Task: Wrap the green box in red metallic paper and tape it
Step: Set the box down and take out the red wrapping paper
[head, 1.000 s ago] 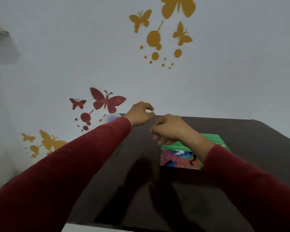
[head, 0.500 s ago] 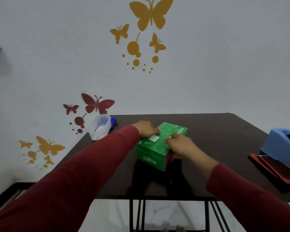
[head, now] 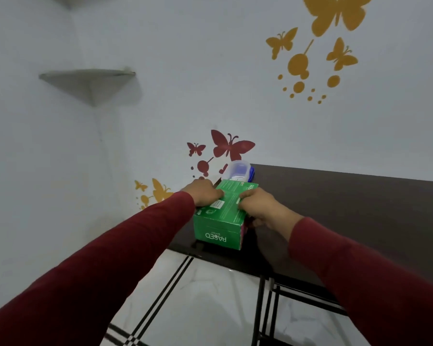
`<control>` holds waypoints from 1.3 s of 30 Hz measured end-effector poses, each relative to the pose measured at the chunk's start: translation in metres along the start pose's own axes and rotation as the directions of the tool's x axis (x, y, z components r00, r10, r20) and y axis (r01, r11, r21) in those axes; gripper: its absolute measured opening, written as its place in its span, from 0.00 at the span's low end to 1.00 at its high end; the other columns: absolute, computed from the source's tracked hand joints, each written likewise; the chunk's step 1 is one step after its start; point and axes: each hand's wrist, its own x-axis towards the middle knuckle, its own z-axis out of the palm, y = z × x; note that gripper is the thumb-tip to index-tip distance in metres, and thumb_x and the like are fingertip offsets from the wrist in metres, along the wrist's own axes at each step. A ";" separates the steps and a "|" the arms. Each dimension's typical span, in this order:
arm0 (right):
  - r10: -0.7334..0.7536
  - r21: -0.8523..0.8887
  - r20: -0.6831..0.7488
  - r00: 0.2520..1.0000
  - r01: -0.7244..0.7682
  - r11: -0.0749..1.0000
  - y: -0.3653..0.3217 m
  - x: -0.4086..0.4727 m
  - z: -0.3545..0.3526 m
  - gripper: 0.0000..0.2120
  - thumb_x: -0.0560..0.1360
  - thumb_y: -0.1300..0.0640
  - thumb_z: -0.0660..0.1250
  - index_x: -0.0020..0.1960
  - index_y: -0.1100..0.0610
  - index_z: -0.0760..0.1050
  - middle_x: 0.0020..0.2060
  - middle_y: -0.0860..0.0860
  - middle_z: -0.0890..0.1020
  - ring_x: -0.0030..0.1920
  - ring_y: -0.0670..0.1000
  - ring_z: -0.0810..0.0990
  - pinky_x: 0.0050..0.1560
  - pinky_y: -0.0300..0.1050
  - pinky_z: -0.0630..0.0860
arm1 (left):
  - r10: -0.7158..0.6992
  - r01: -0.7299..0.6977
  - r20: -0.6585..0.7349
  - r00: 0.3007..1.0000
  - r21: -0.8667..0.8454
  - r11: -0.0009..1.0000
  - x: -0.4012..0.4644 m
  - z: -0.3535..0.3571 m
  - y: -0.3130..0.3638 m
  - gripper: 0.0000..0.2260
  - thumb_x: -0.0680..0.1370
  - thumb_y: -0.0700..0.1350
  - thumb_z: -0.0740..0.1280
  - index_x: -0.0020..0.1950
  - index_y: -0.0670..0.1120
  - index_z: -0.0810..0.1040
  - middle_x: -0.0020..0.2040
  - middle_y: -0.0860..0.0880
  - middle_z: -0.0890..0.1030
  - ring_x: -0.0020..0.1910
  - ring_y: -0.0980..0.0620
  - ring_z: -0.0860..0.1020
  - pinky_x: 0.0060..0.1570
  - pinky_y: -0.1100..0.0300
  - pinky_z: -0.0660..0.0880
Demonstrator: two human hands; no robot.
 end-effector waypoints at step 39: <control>-0.051 -0.660 -0.641 0.765 -0.516 0.547 0.281 -0.199 -0.413 0.38 0.70 0.55 0.73 0.78 0.52 0.65 0.67 0.53 0.75 0.61 0.59 0.78 0.47 0.50 0.77 | 0.824 -0.807 0.268 0.499 -0.203 0.555 -0.069 0.229 0.525 0.11 0.77 0.54 0.73 0.43 0.47 0.83 0.44 0.47 0.84 0.45 0.46 0.83 0.49 0.49 0.82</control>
